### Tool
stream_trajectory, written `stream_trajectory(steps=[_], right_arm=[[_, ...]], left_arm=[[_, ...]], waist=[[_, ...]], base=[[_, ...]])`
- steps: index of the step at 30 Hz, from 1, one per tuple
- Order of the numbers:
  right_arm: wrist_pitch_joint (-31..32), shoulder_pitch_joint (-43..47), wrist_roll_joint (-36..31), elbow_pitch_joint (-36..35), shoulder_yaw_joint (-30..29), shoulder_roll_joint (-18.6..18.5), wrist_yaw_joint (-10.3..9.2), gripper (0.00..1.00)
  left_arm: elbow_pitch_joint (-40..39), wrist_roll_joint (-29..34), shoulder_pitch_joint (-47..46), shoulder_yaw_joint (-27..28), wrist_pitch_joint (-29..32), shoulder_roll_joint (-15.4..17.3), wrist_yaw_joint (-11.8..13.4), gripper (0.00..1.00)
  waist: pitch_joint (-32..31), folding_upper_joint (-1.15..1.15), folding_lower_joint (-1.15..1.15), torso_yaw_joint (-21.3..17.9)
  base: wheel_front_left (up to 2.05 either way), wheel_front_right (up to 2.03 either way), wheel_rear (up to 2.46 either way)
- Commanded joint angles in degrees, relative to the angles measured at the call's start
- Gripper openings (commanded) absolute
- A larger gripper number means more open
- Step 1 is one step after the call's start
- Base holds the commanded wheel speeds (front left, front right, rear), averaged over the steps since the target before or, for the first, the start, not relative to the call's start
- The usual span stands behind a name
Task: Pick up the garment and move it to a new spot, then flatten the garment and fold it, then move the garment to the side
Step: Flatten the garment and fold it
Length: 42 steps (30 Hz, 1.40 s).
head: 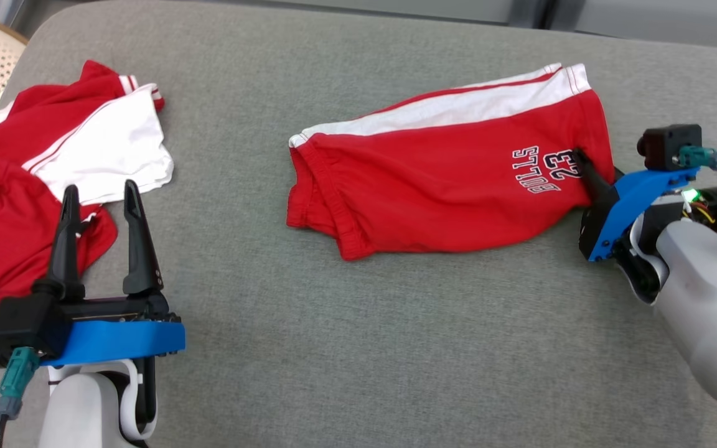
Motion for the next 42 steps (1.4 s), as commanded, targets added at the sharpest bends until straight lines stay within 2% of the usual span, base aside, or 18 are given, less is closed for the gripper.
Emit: stream_trajectory(steps=[1, 10, 16, 18, 24, 32, 42], right_arm=[[-1.19, 1.87, 1.04, -0.49, -0.52, -0.45, 0.01, 0.00], [-3.63, 9.40, 3.96, -5.16, -2.77, -1.93, 0.01, 0.00], [-3.74, 15.97, 3.98, -9.35, -8.41, -4.76, 0.01, 0.00], [-3.74, 18.75, 3.09, -10.61, -12.18, -6.50, 0.01, 0.00], [-3.72, 22.51, 0.02, -10.18, -18.18, -8.99, 0.02, 0.00], [-3.73, 23.58, -2.05, -12.71, -23.46, -7.38, 0.02, 0.00], [-3.72, 22.00, -6.54, -22.31, -25.58, -3.43, 0.02, 0.00]], left_arm=[[0.02, 0.74, 0.88, -0.28, -0.15, 0.01, -0.09, 1.00], [0.44, 1.26, 3.26, 0.29, -0.15, 0.01, -0.17, 1.00], [0.20, 1.68, 4.73, 0.95, -0.16, 0.02, -0.22, 1.00], [0.20, 1.53, 5.32, 0.94, -0.15, 0.02, -0.32, 1.00], [0.54, 1.76, 5.69, 0.71, -0.15, 0.02, -0.38, 1.00], [0.92, 1.64, 6.43, 0.26, -0.16, 0.01, -0.47, 1.00], [1.50, 1.33, 7.49, -0.10, -0.16, 0.02, -0.52, 1.00]], waist=[[-1.23, 0.00, 0.00, -1.39], [-4.57, 0.00, 0.00, -5.38], [-5.77, 0.00, 0.00, -7.76], [-6.35, 0.00, 0.00, -8.46], [-6.94, 0.00, 0.00, -8.96], [-8.03, 0.00, 0.00, -8.94], [-10.24, 0.00, 0.00, -8.58]], base=[[0.00, 0.00, 0.00], [0.00, 0.00, 0.00], [0.00, 0.00, 0.00], [0.00, 0.00, 0.00], [0.00, 0.00, 0.00], [0.00, 0.00, 0.00], [0.00, 0.00, 0.00]])
